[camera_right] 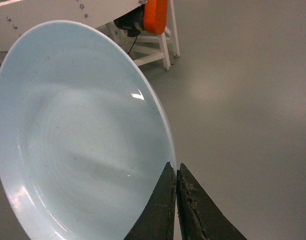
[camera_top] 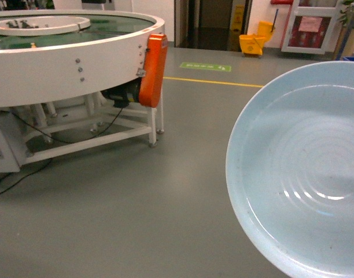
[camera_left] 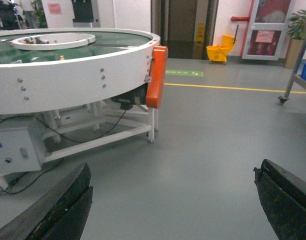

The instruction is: Place blue tray on left shelf second layer neatly

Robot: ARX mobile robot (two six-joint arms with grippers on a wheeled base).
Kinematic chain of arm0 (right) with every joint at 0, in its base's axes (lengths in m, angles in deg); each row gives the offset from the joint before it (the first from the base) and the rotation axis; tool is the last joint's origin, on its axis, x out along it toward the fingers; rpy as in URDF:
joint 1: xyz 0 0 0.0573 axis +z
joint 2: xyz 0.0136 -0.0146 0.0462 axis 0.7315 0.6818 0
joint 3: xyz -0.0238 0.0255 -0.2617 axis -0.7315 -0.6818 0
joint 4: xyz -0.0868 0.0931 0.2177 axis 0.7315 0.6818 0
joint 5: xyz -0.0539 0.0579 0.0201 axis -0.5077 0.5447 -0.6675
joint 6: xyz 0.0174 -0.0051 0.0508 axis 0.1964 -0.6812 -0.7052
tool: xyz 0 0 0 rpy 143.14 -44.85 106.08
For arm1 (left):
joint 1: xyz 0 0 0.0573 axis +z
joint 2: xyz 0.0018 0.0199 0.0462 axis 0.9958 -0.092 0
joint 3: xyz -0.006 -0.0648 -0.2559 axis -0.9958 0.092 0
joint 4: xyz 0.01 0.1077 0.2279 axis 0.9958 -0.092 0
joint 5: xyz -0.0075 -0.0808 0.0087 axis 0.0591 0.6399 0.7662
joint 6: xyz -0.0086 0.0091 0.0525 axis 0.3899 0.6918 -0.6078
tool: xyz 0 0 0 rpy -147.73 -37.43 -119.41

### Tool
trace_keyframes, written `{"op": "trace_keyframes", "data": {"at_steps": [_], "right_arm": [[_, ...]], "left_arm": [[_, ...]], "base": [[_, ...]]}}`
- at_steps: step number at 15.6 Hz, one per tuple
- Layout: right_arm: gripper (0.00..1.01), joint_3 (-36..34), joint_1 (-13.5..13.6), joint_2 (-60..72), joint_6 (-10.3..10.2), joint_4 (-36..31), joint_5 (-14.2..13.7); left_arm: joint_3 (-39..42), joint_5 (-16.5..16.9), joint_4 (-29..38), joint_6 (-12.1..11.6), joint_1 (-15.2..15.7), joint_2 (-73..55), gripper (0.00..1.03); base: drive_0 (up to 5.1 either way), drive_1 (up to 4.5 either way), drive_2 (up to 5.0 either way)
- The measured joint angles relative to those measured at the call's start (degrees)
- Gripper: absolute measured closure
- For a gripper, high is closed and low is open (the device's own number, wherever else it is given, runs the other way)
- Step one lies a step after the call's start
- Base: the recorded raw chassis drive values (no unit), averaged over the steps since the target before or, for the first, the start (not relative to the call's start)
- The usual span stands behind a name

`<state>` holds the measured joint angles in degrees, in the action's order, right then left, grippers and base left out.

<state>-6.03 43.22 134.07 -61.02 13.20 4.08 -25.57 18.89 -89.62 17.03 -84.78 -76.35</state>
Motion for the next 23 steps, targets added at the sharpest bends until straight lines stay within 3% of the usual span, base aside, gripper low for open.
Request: {"op": "trace_keyframes", "data": {"at_steps": [15, 23], "right_arm": [[0.99, 0.0, -0.33, 0.31, 0.0, 0.0, -0.24], [0.99, 0.0, -0.33, 0.31, 0.0, 0.0, -0.22]], "left_arm": [[0.0, 0.02, 0.22, 0.0, 0.04, 0.0, 0.05], [0.0, 0.04, 0.22, 0.0, 0.04, 0.0, 0.05]], "base": [[1.8, -0.1, -6.5], [-1.5, -1.53, -1.5]]}}
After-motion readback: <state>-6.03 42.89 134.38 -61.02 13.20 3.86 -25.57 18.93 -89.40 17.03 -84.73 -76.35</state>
